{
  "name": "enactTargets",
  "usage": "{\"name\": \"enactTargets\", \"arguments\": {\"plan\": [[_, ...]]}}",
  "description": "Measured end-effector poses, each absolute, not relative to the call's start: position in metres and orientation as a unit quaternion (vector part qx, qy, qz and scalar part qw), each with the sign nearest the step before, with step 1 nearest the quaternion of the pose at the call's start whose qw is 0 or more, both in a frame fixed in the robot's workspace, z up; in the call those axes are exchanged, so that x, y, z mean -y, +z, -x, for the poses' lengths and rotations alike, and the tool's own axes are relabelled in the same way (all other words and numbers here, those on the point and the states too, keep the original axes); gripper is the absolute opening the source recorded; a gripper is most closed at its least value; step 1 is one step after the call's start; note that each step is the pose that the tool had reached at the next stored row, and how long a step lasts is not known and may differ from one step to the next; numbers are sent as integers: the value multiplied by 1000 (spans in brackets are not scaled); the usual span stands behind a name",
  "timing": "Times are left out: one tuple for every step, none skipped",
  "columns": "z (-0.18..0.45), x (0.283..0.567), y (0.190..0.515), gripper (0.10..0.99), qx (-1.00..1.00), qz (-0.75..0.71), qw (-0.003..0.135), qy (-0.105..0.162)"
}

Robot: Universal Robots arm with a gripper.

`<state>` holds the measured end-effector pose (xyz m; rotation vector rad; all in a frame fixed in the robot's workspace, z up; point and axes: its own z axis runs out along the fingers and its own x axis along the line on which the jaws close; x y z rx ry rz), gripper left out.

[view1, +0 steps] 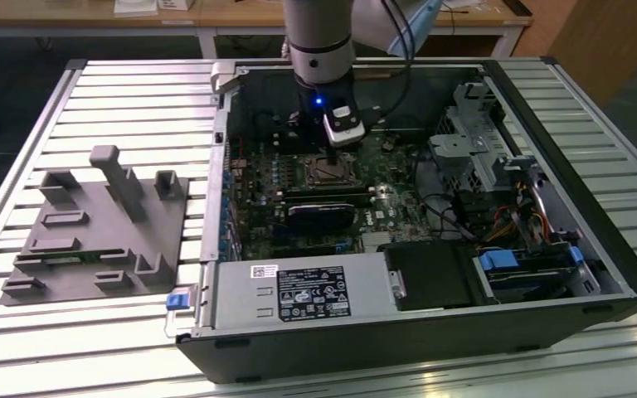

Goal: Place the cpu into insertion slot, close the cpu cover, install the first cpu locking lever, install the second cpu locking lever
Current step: 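Install the first cpu locking lever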

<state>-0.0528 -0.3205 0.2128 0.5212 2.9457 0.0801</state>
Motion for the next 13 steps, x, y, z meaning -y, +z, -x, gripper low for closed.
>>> {"name": "enactTargets", "arguments": {"plan": [[52, 321, 213, 106, -982, -174, 69, 25], [52, 321, 213, 106, -982, -174, 64, 23], [52, 322, 213, 106, -982, -174, 62, 23], [52, 322, 213, 106, -982, -174, 62, 23], [52, 321, 213, 106, -982, -174, 62, 23], [52, 321, 213, 106, -982, -174, 62, 23], [52, 321, 213, 106, -982, -174, 62, 23], [52, 321, 213, 106, -982, -174, 62, 23], [52, 321, 215, 106, -982, -174, 62, 23], [52, 322, 217, 106, -982, -174, 62, 23], [52, 321, 220, 106, -982, -174, 62, 23], [52, 321, 223, 106, -982, -174, 62, 23], [52, 321, 226, 106, -982, -174, 62, 23]]}}
